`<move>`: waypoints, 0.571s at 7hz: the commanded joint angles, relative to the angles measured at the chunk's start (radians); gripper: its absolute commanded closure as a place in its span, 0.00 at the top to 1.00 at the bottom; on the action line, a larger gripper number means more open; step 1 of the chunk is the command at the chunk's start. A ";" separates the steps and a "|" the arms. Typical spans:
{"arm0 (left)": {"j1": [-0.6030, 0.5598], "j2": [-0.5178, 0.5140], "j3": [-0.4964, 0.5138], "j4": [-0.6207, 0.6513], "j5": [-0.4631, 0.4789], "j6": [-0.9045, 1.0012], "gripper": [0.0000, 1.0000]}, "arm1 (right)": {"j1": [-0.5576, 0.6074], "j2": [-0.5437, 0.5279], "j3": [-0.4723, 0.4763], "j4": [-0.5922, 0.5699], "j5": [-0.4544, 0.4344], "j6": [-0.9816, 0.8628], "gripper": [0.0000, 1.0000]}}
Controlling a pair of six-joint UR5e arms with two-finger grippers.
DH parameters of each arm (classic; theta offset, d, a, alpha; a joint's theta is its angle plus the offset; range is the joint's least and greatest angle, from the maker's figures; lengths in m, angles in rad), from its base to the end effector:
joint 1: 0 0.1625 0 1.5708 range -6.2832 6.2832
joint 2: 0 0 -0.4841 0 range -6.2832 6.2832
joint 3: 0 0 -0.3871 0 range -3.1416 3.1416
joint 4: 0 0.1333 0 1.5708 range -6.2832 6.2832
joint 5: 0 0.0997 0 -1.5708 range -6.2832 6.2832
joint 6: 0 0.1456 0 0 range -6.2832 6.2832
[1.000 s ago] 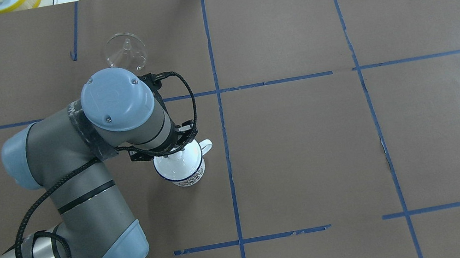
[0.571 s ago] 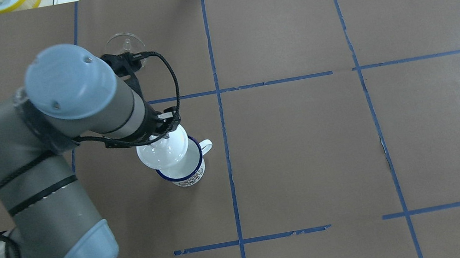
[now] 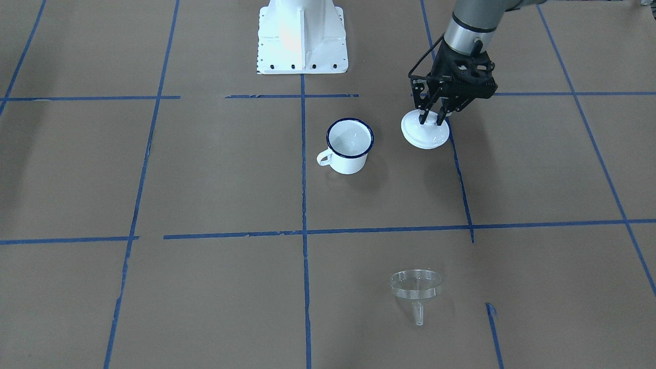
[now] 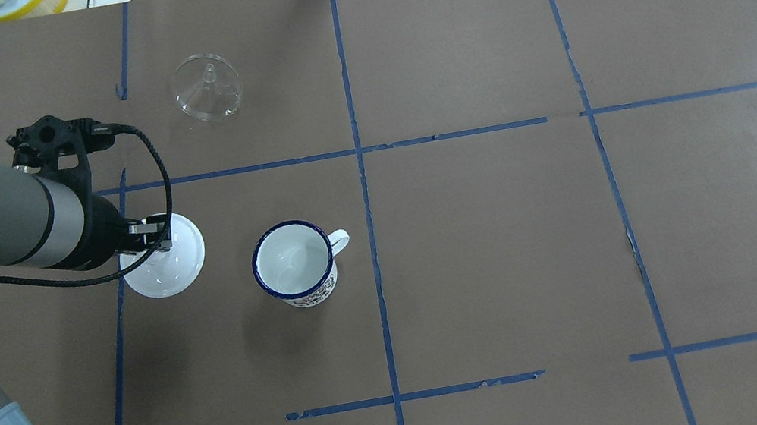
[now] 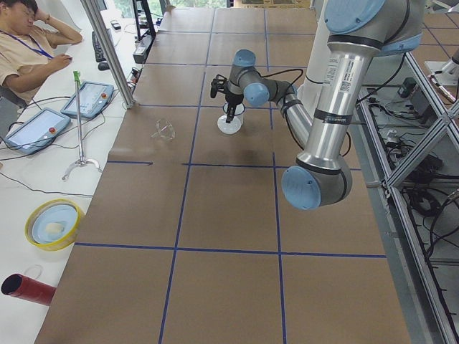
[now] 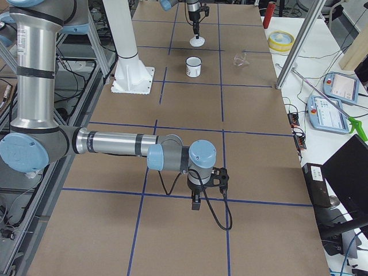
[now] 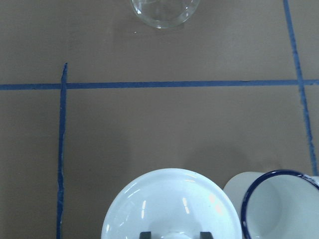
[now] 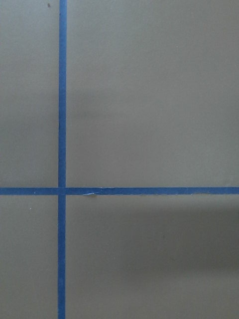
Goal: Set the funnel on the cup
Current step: 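Carry the lid beside the mug, set it down, open left gripper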
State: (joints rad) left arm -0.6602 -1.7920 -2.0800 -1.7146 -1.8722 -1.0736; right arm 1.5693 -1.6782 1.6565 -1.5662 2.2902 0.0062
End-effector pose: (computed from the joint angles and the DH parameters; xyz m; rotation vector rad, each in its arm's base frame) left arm 0.3912 -0.4178 0.3893 0.2382 0.8797 -0.0198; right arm 0.0367 -0.4330 0.7634 -0.0191 -0.7193 0.0106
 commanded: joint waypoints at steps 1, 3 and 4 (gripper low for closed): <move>0.010 -0.009 0.188 -0.161 -0.031 -0.003 0.00 | 0.000 0.000 0.000 0.000 0.000 0.000 1.00; 0.013 -0.017 0.239 -0.175 -0.044 0.000 0.00 | 0.000 0.000 0.000 0.000 0.000 0.000 1.00; 0.013 -0.017 0.241 -0.174 -0.044 -0.002 0.00 | 0.000 0.000 -0.001 0.000 0.000 0.000 1.00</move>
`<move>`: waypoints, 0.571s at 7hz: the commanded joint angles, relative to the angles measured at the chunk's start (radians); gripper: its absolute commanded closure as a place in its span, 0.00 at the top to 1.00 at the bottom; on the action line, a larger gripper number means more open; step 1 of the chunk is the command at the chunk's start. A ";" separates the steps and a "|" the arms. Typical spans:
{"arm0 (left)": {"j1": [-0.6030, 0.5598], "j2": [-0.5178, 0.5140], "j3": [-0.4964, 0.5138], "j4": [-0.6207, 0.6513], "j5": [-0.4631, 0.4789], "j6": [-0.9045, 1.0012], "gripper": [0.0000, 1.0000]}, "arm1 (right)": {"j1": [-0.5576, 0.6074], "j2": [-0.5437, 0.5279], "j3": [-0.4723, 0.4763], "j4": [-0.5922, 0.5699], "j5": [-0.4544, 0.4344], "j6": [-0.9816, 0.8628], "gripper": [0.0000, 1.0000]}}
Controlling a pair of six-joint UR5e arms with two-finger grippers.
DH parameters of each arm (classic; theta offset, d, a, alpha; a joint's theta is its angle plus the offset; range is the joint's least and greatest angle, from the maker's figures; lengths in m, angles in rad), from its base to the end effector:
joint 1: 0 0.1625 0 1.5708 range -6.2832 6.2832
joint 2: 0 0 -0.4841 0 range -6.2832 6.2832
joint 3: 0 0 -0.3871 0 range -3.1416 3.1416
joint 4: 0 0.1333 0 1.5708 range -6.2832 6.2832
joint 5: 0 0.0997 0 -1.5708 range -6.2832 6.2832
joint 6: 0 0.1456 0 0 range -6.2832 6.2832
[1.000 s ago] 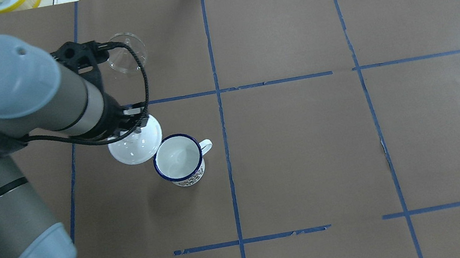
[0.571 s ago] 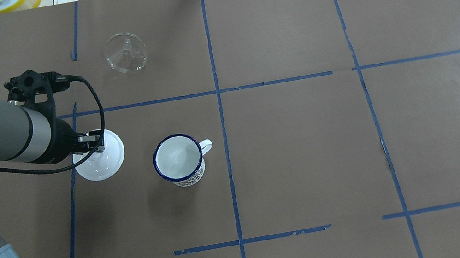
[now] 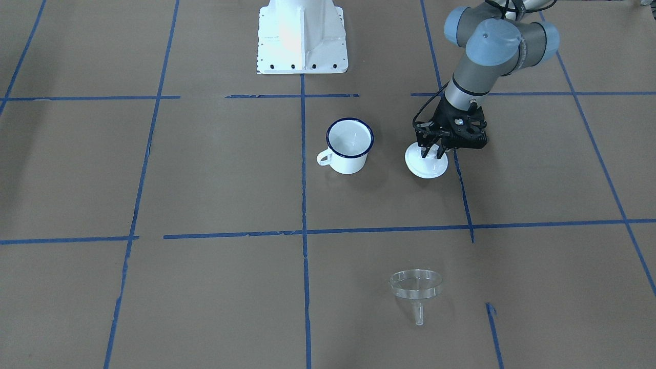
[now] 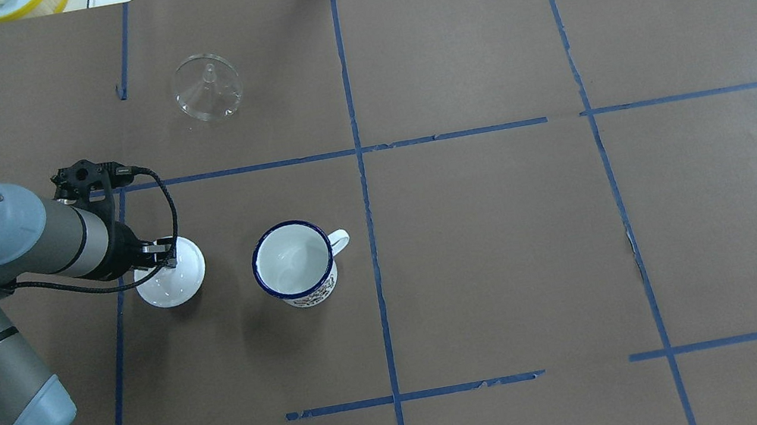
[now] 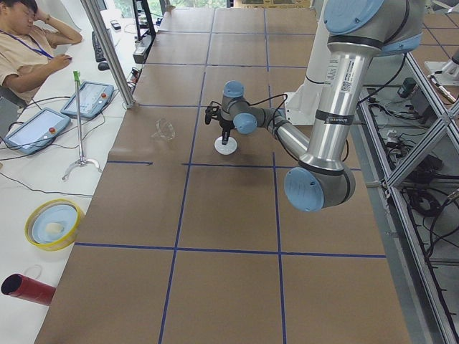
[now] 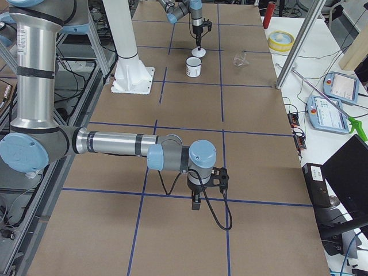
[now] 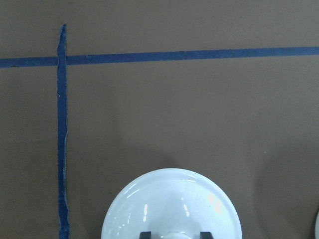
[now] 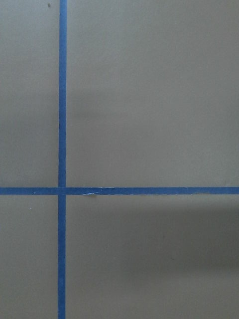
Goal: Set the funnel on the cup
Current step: 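Carry the lid beside the mug, set it down, open left gripper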
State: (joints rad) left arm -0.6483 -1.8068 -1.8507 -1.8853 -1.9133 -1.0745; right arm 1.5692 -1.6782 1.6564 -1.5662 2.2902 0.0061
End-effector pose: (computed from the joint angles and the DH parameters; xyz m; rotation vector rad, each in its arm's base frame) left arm 0.4420 -0.4407 0.4611 0.1739 0.8650 0.0002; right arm 0.0367 -0.4330 0.7635 -0.0192 -0.7193 0.0105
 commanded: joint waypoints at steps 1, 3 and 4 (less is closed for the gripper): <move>0.003 -0.003 0.019 -0.003 -0.003 -0.001 0.00 | 0.000 0.000 0.000 0.000 0.000 0.000 1.00; 0.004 -0.014 0.037 -0.003 -0.001 -0.008 0.36 | 0.000 0.000 0.000 0.000 0.000 0.000 1.00; 0.004 -0.029 0.051 -0.005 -0.001 -0.036 0.64 | 0.000 0.000 0.000 0.000 0.000 0.000 1.00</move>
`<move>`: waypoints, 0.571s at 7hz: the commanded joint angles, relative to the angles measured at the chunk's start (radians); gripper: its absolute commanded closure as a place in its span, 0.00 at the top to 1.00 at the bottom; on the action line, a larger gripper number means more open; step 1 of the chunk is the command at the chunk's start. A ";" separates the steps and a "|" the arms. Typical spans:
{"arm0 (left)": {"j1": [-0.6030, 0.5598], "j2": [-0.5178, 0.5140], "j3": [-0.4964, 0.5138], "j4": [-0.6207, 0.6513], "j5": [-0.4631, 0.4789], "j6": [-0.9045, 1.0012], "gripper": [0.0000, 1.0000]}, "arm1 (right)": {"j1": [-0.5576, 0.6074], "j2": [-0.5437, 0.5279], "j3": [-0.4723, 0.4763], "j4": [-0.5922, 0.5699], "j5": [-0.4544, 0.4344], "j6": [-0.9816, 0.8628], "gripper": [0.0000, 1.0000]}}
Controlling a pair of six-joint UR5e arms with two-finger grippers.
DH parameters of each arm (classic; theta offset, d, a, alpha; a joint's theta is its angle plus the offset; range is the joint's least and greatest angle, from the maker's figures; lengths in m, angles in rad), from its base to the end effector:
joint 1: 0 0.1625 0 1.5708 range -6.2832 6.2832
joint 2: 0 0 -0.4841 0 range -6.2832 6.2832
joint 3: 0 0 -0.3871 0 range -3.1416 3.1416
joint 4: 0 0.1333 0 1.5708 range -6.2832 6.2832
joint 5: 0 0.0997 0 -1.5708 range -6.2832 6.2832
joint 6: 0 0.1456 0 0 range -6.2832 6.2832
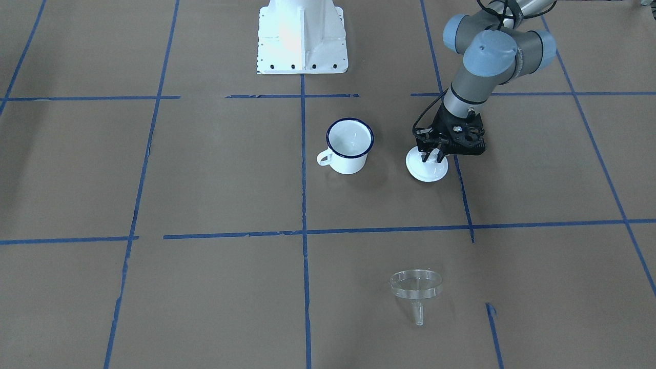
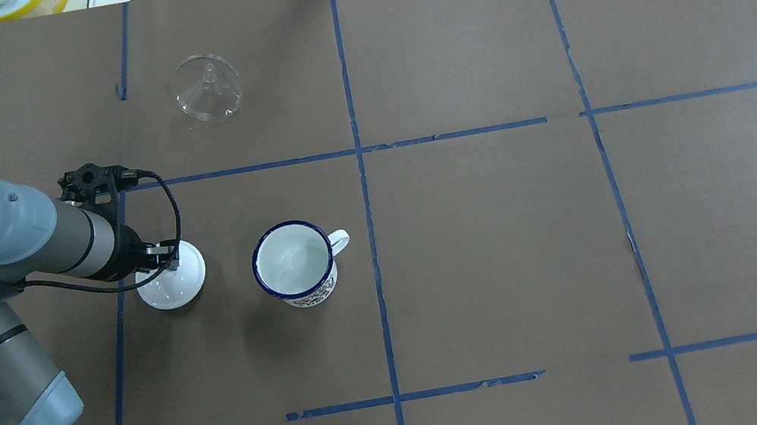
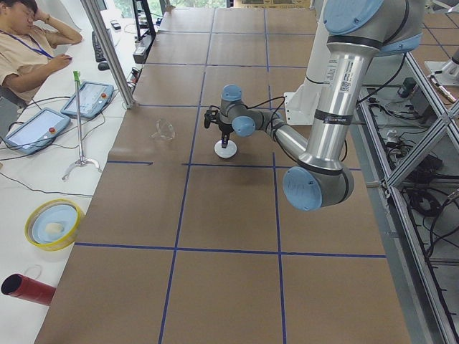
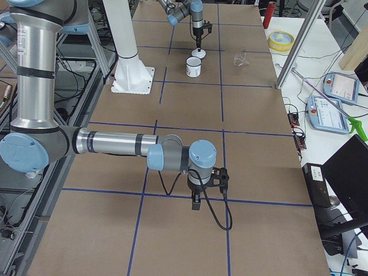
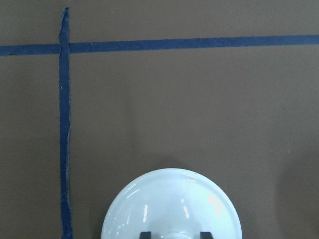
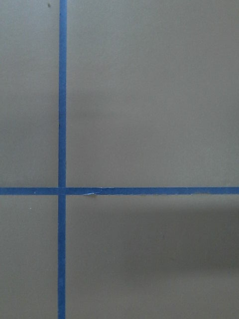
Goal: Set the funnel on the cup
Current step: 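Carry the lid beside the mug, set it down, open left gripper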
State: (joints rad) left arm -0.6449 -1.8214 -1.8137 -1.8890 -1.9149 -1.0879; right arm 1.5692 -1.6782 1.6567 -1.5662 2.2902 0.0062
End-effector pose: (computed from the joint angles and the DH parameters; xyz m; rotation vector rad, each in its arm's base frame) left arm 0.4521 -0.4454 0.4701 0.1547 0.8520 -0.0121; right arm 0.0367 -0.4330 0.7633 -0.0190 -0.7193 0.0105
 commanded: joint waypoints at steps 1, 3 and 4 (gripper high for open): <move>0.001 -0.024 0.016 -0.001 0.000 -0.048 1.00 | 0.000 0.000 0.000 0.000 0.000 0.000 1.00; -0.012 -0.076 -0.022 0.001 0.008 -0.144 1.00 | 0.000 0.000 0.000 0.000 0.000 0.000 1.00; -0.056 -0.120 -0.022 -0.011 0.034 -0.328 1.00 | 0.000 0.000 0.000 0.000 0.000 0.000 1.00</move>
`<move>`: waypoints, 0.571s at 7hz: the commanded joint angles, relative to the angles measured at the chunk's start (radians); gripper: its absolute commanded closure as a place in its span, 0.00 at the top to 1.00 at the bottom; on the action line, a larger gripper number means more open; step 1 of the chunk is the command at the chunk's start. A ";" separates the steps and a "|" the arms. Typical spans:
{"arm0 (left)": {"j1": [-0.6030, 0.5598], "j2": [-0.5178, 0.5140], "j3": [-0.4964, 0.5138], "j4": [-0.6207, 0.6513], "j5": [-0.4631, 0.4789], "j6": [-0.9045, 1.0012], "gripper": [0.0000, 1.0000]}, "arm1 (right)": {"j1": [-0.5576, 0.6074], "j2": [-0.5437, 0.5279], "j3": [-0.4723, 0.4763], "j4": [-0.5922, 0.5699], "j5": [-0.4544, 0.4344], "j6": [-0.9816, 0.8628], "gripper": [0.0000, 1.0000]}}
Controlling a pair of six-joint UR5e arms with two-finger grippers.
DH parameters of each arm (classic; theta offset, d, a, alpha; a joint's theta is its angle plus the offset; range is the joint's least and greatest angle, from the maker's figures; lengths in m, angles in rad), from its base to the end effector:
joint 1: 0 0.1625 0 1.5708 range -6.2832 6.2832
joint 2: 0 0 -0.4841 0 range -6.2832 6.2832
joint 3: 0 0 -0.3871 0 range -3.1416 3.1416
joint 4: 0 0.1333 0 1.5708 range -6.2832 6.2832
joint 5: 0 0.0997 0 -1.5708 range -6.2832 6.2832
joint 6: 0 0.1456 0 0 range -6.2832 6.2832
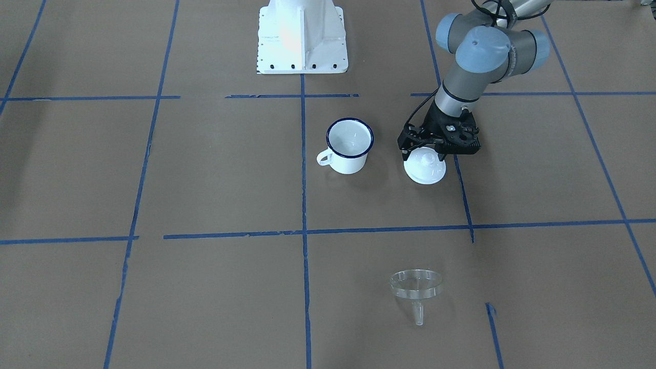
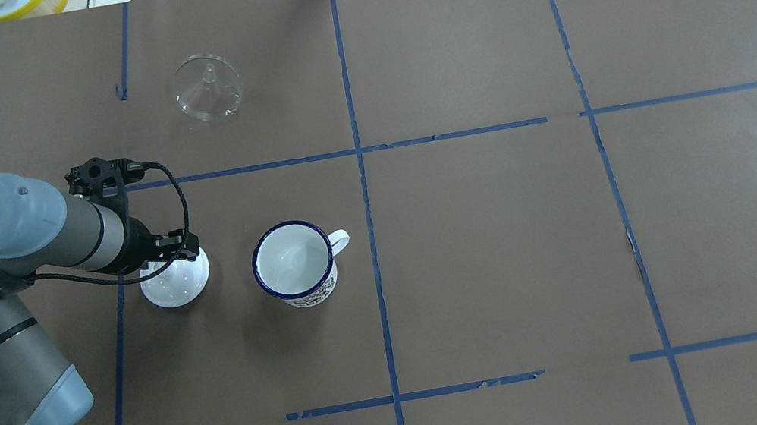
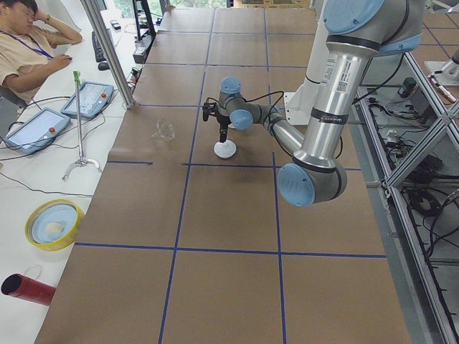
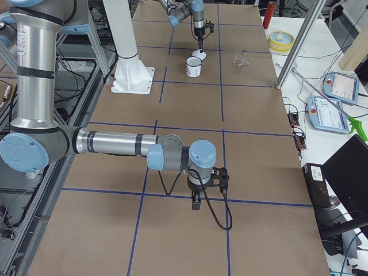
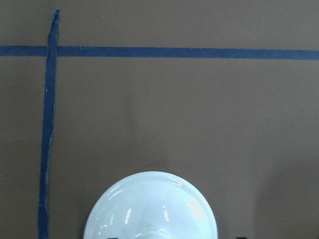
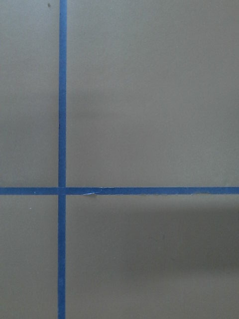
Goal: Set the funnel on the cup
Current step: 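Carry the lid beside the mug, set it down, open left gripper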
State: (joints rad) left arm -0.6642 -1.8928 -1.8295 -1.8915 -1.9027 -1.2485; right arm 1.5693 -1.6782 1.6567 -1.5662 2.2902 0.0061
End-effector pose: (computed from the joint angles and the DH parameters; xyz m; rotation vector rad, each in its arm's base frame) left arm 0.4563 -0.4662 0.4166 0.1506 0.9330 -0.1666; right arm 0.0367 -0.4330 0.7633 -0.0189 -0.7193 0.0105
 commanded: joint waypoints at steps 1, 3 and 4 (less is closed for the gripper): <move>-0.060 -0.084 -0.007 -0.027 0.110 -0.353 1.00 | 0.000 0.000 0.000 0.000 0.000 0.000 1.00; -0.078 -0.104 0.031 -0.160 0.250 -0.774 0.94 | 0.000 0.000 0.000 0.000 0.000 0.000 1.00; -0.081 -0.159 0.114 -0.178 0.295 -0.936 0.93 | 0.000 0.000 0.000 0.000 0.000 0.000 1.00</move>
State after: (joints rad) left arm -0.7379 -2.0073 -1.7829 -2.0325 -1.6685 -1.9778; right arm 1.5693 -1.6781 1.6567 -1.5662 2.2902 0.0061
